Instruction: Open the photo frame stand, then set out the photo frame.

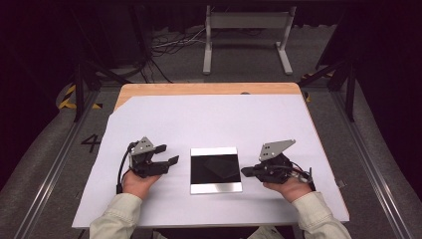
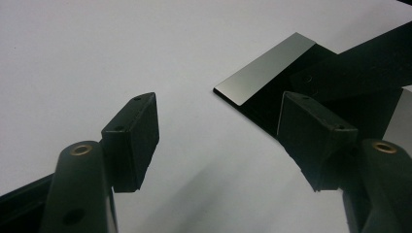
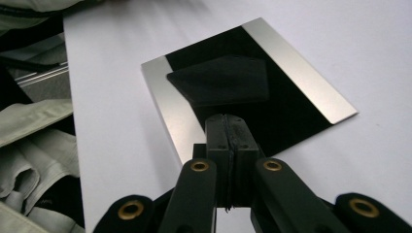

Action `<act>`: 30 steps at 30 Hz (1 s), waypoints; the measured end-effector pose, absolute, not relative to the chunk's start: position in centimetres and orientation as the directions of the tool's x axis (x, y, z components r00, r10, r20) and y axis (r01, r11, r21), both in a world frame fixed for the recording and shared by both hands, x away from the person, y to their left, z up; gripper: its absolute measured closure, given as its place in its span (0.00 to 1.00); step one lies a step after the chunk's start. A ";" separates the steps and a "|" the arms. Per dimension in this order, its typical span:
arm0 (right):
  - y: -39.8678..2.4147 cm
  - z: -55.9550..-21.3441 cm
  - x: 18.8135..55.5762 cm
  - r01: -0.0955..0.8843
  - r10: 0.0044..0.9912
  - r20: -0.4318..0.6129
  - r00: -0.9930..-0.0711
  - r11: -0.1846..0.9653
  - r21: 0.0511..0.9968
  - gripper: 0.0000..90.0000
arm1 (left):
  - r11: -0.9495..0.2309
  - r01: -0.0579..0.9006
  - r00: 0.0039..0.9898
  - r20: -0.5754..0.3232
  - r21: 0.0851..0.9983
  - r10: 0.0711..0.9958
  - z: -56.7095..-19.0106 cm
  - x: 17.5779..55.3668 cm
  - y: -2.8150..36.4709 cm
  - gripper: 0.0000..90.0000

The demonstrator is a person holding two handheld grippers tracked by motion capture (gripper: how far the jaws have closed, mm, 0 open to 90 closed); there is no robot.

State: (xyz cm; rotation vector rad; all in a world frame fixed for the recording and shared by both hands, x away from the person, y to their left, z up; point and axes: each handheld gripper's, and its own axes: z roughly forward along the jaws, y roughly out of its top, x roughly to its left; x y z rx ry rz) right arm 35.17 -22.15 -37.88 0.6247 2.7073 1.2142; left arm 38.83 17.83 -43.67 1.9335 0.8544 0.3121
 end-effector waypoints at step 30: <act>-24.0 -37.2 36.0 0.501 0.629 0.214 -0.747 0.322 0.803 0.63 | -0.282 0.403 0.730 -0.120 0.870 0.672 -44.1 38.7 17.2 0.36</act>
